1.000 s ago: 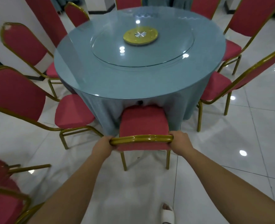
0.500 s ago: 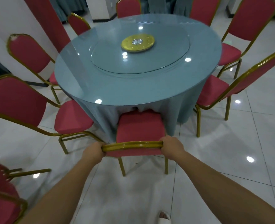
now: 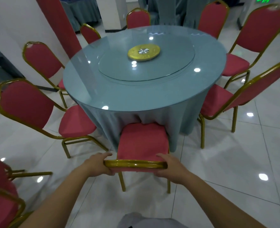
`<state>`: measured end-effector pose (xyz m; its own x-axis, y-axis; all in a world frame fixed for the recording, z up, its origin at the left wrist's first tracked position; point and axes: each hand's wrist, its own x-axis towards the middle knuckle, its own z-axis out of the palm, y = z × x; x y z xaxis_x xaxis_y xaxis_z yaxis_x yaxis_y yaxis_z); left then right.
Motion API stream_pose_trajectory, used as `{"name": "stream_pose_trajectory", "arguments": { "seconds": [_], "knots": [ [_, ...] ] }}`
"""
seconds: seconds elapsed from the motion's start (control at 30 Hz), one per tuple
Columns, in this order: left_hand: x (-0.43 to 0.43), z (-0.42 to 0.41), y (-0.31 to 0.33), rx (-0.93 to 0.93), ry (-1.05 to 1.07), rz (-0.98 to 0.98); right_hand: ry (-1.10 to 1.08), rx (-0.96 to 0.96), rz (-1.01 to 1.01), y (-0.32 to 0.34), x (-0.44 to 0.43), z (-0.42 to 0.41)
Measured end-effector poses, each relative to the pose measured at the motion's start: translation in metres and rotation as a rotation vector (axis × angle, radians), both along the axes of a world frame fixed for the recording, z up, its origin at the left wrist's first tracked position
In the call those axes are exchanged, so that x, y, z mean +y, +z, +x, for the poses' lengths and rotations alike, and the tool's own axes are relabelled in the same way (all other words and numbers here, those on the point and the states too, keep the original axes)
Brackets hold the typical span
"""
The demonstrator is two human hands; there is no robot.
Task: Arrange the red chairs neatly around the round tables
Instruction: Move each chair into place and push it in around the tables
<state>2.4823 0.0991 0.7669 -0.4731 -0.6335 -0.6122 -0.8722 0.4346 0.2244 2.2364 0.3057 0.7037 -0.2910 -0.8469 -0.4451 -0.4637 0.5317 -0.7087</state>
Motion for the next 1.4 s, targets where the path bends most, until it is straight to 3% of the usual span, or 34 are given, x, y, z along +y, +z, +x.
{"name": "stream_pose_trajectory", "arguments": {
  "seconds": [0.13, 0.23, 0.37, 0.53, 0.63, 0.77, 0.93, 1.1, 1.2, 1.4],
  "knots": [
    [0.04, -0.062, 0.027, 0.293, -0.141, 0.165, -0.291, -0.082, -0.263, 0.012, 0.043, -0.017],
    [0.072, -0.128, 0.021, 0.426, -0.179, 0.194, -0.515, -0.082, -0.269, 0.018, 0.078, -0.038],
    [0.111, -0.216, -0.001, 0.419, -0.274, 0.16, -0.694, -0.029, -0.253, 0.022, 0.123, -0.072],
    [0.141, -0.312, -0.019, 0.382, -0.426, 0.298, -0.83, 0.031, -0.245, 0.025, 0.171, -0.129],
    [0.139, -0.389, -0.024, 0.381, -0.487, 0.282, -0.905, 0.095, -0.16, 0.024, 0.196, -0.186],
    [0.127, -0.511, -0.028, 0.456, -0.479, 0.285, -0.921, 0.159, -0.05, 0.031, 0.221, -0.284],
    [0.106, -0.675, -0.021, 0.542, -0.273, 0.253, -0.905, 0.202, 0.016, 0.063, 0.231, -0.418],
    [0.101, -0.8, -0.015, 0.468, -0.21, 0.25, -0.876, 0.214, -0.02, 0.083, 0.228, -0.523],
    [0.113, -0.848, -0.019, 0.459, -0.212, 0.298, -0.837, 0.185, -0.035, 0.083, 0.225, -0.573],
    [0.133, -0.874, -0.043, 0.392, -0.067, 0.002, -0.637, 0.233, -0.017, 0.084, 0.186, -0.698]
  ]
}}
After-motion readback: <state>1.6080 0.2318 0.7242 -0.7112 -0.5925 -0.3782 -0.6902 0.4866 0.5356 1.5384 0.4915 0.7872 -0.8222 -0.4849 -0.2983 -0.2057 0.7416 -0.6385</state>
